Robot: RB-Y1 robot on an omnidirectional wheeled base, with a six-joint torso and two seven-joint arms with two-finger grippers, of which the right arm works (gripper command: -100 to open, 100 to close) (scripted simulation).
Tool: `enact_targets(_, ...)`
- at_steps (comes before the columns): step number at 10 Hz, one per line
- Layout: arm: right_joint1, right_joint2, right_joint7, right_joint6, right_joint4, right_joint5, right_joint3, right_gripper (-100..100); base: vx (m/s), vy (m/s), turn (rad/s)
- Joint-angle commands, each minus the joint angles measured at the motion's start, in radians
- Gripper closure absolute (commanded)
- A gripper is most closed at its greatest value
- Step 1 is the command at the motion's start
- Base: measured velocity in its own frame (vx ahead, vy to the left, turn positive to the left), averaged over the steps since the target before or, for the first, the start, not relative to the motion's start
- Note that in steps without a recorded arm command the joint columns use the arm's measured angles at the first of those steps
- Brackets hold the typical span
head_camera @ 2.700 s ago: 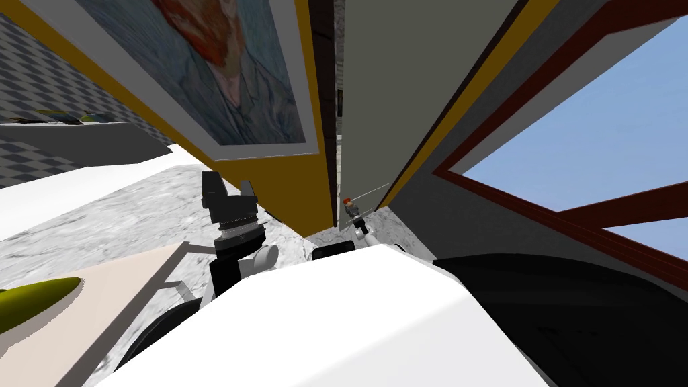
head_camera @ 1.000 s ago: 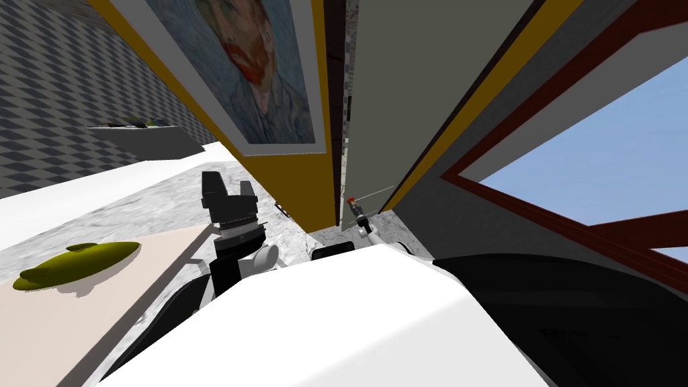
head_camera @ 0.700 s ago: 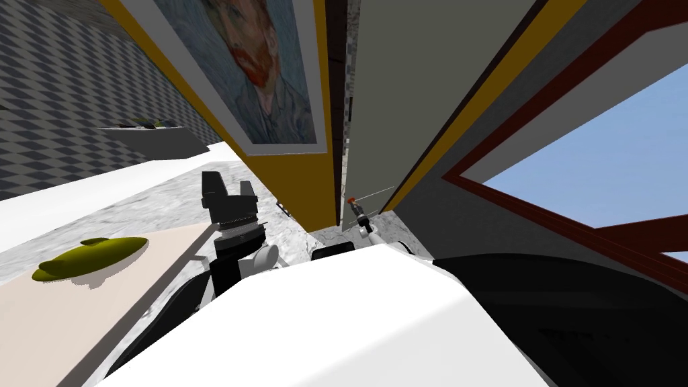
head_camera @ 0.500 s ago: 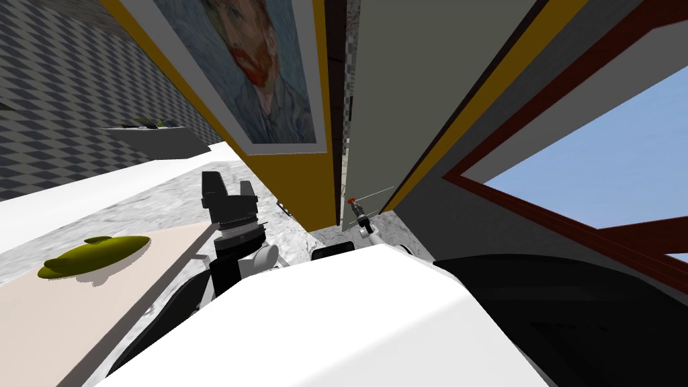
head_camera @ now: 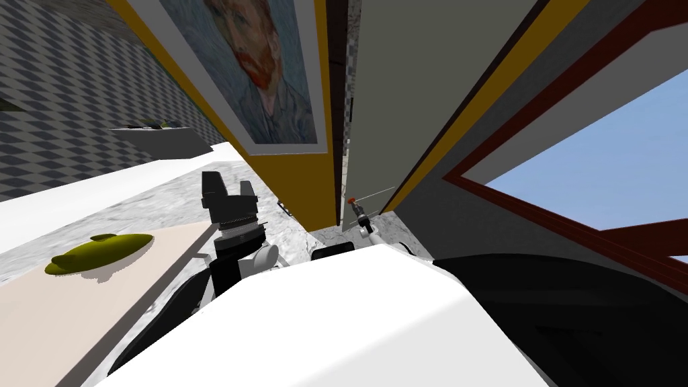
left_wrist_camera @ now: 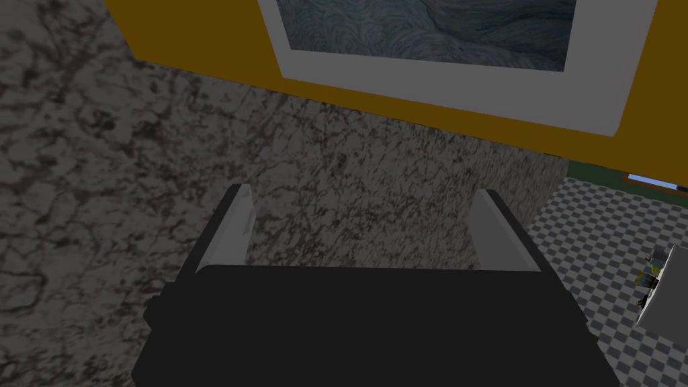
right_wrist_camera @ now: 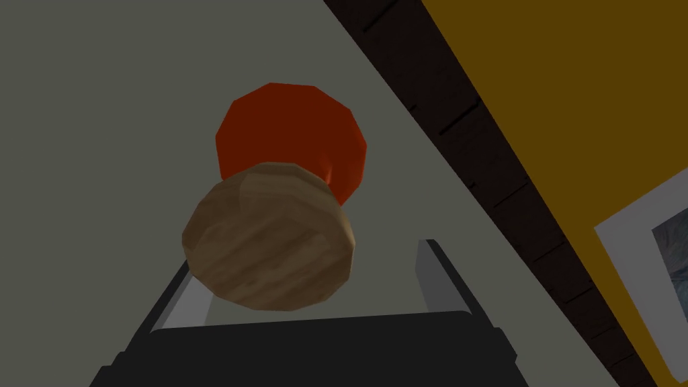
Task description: Pull the door open
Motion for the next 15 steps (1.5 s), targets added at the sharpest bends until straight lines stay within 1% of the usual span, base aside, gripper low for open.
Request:
enact_targets(1,0.003,0.029,-0.013,0.004,0.016,0.007,0.023,100,-0.003,-0.012,-0.010)
enact_targets(8,0.003,0.029,-0.013,0.004,0.016,0.007,0.023,100,-0.002,0.001,0.003)
enact_targets(9,-0.013,-0.006,-0.033,-0.022,0.032,-0.012,0.001,100,-0.002,-0.028,-0.005)
enact_targets(11,-0.010,-0.008,-0.062,-0.021,0.030,-0.022,0.004,100,-0.014,-0.026,0.036)
enact_targets(15,-0.001,-0.018,-0.163,-0.021,0.023,-0.055,0.015,100,-0.025,-0.013,0.082)
